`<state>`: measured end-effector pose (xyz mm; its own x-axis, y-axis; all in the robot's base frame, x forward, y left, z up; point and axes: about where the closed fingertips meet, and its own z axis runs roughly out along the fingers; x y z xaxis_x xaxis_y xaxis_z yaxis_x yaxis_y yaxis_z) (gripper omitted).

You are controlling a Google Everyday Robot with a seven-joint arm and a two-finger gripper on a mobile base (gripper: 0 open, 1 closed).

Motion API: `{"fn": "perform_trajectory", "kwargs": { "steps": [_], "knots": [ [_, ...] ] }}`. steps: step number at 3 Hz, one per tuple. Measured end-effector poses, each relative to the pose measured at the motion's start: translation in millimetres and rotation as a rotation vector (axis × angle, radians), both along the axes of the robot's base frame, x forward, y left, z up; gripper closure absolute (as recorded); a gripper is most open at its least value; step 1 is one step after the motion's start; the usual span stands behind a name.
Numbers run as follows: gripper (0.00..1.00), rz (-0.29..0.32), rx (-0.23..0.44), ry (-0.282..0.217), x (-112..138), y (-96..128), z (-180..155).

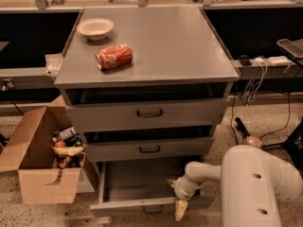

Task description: Open bottom drawer

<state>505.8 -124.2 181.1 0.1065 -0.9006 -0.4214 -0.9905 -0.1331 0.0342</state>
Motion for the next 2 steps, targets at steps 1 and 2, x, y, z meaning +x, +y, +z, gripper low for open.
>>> {"fn": "perform_trajectory", "kwargs": {
  "steps": [1, 2],
  "knots": [
    [0.00, 0.005, -0.039, 0.046, -20.4, -15.6, -15.4],
    [0.17, -0.005, -0.068, 0.069, -40.4, -28.1, -21.9]
  ]
}}
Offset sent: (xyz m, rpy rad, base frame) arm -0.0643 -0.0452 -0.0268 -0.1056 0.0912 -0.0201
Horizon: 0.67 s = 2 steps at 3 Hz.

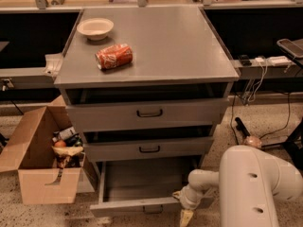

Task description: Open bottom drawer

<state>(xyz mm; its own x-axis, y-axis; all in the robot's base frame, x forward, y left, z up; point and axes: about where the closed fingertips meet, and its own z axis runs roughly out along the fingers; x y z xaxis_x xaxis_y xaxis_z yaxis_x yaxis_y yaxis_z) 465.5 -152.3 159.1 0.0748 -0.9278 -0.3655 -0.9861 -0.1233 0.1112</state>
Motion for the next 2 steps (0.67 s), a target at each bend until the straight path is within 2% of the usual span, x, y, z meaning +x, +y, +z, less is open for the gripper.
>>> {"fn": "perform_trajectory", "kwargs": {
  "steps": [1, 2],
  "knots": [
    [0.40, -0.019, -0.004, 0.012, -17.1, -9.9, -1.7],
    [0.63, -0.029, 0.011, 0.002, -26.8, -14.7, 2.6]
  ]
}}
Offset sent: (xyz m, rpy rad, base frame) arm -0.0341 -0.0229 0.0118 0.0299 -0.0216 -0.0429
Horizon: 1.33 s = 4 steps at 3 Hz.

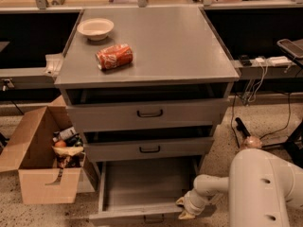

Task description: Open bottom drawer

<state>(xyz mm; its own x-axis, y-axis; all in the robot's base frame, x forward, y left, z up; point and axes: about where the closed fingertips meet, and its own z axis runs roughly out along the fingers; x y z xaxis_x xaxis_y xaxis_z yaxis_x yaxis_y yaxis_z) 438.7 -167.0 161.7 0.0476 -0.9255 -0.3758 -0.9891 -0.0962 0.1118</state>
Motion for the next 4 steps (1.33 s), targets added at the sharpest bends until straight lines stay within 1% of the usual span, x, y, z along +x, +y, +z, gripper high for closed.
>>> {"fn": "perform_trajectory", "kwargs": {
  "steps": [1, 3, 4],
  "knots": [
    [0.60, -0.001, 0.002, -0.001, 0.8, -0.1, 0.3],
    [0.14, -0.001, 0.002, -0.001, 0.7, -0.1, 0.3],
    [0.00, -0.001, 0.002, -0.001, 0.7, -0.1, 0.3]
  ]
}}
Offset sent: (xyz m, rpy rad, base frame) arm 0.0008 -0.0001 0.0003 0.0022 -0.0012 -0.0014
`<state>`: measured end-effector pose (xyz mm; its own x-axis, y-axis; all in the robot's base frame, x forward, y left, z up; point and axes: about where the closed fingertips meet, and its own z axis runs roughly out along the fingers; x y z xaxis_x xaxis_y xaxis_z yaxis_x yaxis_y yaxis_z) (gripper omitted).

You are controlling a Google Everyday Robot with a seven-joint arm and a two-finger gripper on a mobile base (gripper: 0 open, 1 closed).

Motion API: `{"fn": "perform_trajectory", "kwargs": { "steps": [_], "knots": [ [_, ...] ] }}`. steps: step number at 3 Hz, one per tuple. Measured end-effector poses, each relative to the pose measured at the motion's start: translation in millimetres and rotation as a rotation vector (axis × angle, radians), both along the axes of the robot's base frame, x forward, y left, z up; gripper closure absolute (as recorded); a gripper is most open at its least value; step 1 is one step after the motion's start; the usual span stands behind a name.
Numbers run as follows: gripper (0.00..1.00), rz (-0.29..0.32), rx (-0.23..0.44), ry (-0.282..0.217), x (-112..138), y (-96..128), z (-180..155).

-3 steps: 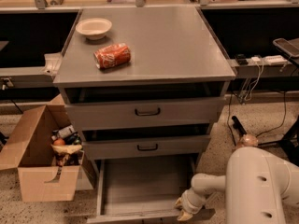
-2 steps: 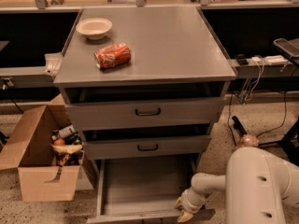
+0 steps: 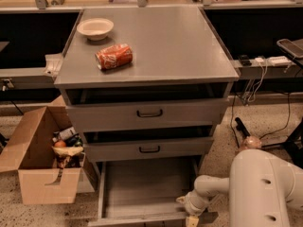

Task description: Open bottom drawer

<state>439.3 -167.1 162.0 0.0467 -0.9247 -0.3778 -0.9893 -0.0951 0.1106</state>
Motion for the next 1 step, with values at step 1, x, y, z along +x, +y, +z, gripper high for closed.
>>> {"fn": "perform_trajectory", "kwargs": {
  "steps": [1],
  "knots": [
    [0.00, 0.000, 0.000, 0.000, 0.0, 0.0, 0.0]
  ]
}}
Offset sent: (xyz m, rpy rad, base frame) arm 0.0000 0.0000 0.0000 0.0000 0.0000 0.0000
